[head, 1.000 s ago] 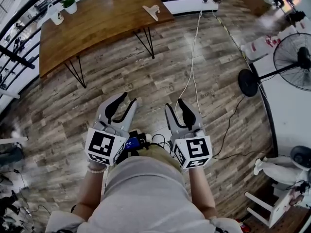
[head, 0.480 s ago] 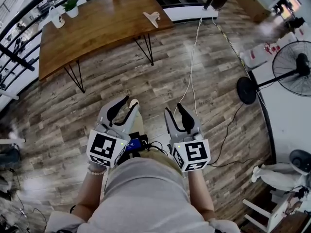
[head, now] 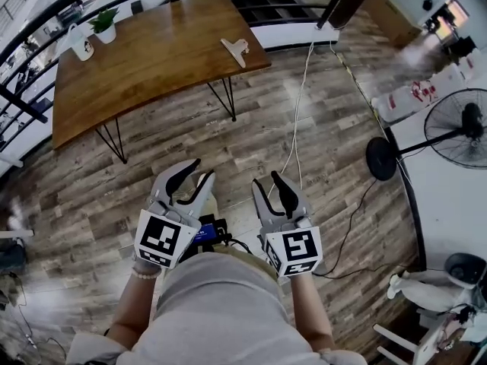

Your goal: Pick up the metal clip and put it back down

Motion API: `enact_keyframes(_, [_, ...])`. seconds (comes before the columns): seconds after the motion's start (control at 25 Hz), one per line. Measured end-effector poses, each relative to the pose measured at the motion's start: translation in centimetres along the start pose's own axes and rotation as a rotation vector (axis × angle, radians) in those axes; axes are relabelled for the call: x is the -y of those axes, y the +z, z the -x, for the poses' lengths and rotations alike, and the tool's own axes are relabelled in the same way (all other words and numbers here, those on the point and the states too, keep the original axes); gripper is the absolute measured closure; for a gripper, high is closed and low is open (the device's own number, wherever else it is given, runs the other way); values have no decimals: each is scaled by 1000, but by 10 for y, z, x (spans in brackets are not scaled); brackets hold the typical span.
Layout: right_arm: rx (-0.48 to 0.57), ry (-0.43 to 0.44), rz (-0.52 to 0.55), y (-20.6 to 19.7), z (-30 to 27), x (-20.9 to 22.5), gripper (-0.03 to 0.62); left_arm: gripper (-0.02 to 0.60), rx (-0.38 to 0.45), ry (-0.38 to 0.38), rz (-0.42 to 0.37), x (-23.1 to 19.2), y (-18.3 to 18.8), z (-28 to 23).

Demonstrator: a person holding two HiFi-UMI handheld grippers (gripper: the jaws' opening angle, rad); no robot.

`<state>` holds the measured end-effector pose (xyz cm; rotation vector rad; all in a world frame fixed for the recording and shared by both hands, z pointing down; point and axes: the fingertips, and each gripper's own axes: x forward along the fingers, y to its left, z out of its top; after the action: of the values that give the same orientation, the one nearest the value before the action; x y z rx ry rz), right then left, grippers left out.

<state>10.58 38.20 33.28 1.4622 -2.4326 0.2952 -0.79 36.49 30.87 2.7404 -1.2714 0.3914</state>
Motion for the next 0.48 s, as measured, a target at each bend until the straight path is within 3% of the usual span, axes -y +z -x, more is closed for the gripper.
enact_keyframes(0.48, [-36,-20,-42,41,-108,36,418,469,-17,-32,22,-100,21,-82])
